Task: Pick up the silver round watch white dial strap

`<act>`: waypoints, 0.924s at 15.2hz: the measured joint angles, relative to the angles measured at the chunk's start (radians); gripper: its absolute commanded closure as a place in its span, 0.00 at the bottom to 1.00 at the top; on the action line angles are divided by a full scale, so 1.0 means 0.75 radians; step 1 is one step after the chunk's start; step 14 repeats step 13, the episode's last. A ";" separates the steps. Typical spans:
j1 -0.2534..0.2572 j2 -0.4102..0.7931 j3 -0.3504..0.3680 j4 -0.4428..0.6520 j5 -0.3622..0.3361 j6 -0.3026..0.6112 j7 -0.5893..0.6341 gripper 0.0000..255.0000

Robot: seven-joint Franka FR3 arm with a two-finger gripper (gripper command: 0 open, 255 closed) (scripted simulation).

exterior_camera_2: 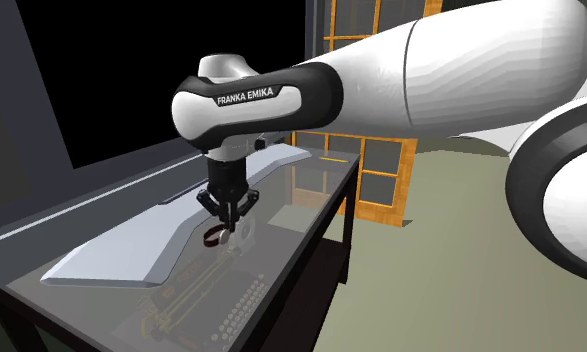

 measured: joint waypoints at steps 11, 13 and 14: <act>0.017 0.034 0.003 0.243 -0.009 -0.209 0.006 1.00; 0.018 0.036 0.003 0.276 -0.009 -0.239 0.006 1.00; 0.018 0.036 0.003 0.276 -0.009 -0.239 0.006 1.00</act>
